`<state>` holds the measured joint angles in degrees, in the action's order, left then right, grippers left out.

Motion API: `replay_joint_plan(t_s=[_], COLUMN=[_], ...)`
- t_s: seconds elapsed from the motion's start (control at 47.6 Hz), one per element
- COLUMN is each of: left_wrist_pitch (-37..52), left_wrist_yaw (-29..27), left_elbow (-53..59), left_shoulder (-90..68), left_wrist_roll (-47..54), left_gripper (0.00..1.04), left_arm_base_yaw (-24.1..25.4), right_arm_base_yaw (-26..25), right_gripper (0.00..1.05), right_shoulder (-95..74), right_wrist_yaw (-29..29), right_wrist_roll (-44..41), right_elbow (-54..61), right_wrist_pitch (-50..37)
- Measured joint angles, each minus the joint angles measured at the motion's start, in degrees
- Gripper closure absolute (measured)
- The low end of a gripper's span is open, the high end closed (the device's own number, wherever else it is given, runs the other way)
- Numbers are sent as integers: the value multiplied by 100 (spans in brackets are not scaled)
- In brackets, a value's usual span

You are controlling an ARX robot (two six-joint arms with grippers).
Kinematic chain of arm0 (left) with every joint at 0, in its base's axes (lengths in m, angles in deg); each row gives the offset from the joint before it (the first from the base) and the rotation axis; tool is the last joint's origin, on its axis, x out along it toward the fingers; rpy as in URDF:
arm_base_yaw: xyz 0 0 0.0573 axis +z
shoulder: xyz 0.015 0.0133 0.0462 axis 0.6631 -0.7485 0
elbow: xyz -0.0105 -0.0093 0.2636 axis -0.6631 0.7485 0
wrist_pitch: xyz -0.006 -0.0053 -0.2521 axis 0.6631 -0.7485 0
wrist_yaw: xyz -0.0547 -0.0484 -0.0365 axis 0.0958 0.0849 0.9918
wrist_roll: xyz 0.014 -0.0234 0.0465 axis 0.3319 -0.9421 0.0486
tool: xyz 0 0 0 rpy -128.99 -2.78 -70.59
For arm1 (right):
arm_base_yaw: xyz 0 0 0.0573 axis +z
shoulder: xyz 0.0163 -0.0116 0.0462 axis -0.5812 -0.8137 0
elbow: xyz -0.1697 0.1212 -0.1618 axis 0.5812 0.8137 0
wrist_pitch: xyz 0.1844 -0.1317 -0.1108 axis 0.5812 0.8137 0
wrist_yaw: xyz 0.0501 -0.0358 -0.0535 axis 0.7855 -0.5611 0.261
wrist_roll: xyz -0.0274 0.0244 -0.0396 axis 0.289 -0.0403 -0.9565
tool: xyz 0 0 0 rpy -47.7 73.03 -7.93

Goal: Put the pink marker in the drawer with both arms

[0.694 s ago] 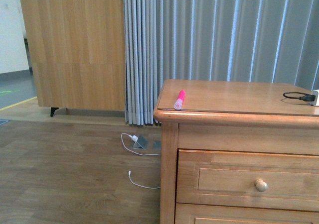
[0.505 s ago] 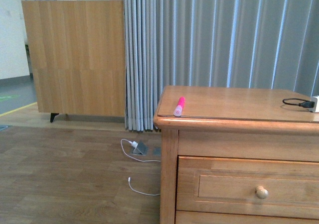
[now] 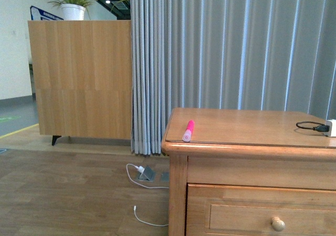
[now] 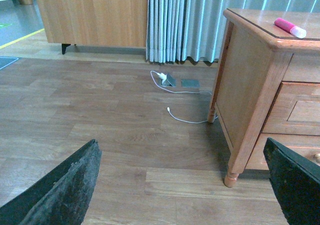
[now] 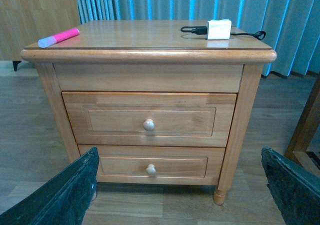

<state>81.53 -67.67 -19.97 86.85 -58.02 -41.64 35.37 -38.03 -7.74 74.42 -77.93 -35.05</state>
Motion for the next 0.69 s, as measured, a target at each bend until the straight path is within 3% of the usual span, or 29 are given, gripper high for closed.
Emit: replay_joint_plan(t_s=[0.505,0.61,0.694], left_wrist_pitch=[0,0,0], left_wrist_yaw=[0,2,-4], left_elbow=[0,0,0], left_shoulder=[0,0,0], left_wrist_roll=[0,2,0], left_gripper=[6,6,6], left_arm_base_yaw=[0,0,0], right_arm_base_yaw=[0,-216,-179], right_gripper=[8,8,8], right_shoulder=[0,-623,-1276], right_wrist_yaw=[0,960,1091], right_wrist_roll=[0,555,754], right_elbow=[0,-374,-498], right_wrist_pitch=[0,881,719])
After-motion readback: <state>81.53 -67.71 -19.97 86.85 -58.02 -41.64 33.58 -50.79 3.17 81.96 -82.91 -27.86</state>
